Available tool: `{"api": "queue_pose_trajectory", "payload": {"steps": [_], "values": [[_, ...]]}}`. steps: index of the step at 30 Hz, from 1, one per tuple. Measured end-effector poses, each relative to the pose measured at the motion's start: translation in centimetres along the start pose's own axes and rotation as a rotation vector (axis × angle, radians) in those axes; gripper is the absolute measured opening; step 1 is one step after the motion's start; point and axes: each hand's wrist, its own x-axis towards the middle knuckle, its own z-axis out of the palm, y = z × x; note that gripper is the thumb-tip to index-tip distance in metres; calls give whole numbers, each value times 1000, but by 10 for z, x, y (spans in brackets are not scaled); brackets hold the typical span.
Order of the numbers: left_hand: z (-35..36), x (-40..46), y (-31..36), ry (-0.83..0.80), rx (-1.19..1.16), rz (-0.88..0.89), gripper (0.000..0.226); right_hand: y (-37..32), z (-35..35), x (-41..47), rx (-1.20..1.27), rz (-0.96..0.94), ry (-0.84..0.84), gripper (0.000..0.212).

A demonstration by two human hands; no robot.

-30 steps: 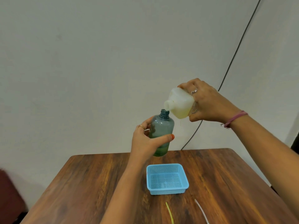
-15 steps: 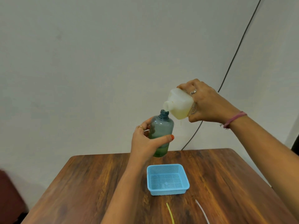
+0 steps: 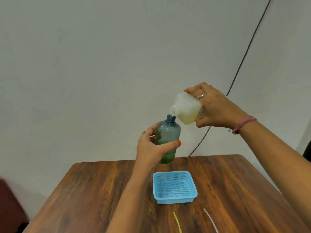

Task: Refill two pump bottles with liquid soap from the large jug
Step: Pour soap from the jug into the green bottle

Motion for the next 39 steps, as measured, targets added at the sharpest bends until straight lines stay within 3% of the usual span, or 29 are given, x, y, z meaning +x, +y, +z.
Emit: {"api": "queue_pose_trajectory", "payload": {"steps": [39], "values": [[-2, 8, -3, -5, -30, -6, 60, 2, 7, 8, -6, -3, -9, 99]]}}
